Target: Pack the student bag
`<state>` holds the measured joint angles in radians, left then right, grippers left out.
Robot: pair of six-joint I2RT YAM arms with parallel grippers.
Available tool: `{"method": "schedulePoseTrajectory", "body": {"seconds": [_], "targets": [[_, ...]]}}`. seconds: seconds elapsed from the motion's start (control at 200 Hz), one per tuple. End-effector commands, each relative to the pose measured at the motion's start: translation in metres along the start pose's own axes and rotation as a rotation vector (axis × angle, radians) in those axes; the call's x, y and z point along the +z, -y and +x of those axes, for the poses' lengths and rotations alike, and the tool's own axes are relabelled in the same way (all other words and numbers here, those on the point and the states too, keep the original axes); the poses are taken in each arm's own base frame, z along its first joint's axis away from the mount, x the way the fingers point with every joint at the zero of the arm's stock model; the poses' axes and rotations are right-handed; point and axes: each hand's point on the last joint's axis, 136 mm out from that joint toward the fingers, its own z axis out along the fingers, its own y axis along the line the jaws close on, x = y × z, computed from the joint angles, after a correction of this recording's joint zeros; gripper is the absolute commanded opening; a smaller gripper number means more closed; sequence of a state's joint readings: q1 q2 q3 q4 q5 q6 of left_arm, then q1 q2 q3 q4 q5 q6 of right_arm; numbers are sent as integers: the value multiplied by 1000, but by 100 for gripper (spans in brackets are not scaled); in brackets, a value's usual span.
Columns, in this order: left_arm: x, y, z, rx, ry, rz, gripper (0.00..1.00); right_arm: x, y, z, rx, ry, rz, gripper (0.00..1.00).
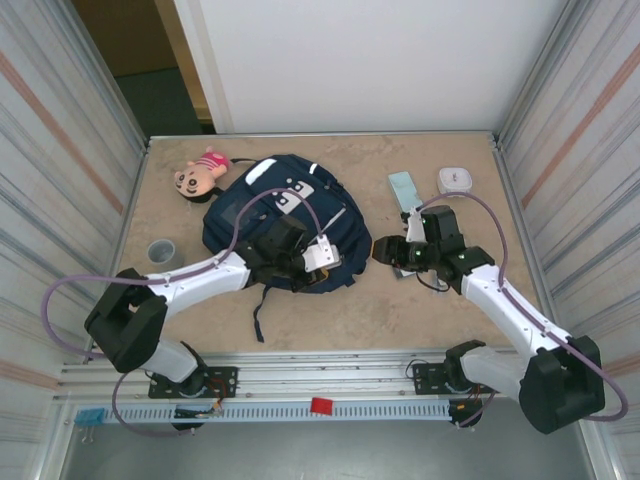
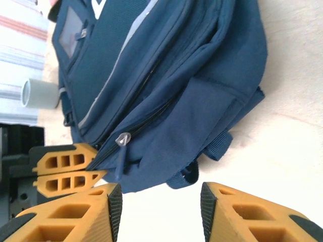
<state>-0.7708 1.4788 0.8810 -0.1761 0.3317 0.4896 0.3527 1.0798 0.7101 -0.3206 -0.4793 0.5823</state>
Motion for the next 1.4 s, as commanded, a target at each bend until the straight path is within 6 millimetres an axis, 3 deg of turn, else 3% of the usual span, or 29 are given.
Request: {"method": "schedulePoseTrajectory", "body": {"seconds": [0.0, 0.356, 0.702, 0.927, 1.052, 1.168, 1.398], "targets": [[-16, 8, -32, 43, 147, 55, 0, -2, -17, 9, -38, -29, -78, 47], [-20, 7, -33, 34, 178, 77, 0, 30, -42, 25, -190, -167, -84, 49], [-20, 4, -37, 36, 192, 80, 0, 71, -46, 25, -198, -271, -60, 47], [-23, 2, -39, 48, 197, 67, 0, 89, -39, 30, -189, -330, -42, 37], [-25, 1, -38, 52, 195, 53, 0, 92, -30, 34, -191, -350, 8, 25], [-26, -3, -36, 51, 181, 33, 0, 88, -16, 30, -183, -325, 97, 10], [-30, -5, -23, 55, 122, 8, 0, 67, 23, 6, -107, -250, 259, 3]]}}
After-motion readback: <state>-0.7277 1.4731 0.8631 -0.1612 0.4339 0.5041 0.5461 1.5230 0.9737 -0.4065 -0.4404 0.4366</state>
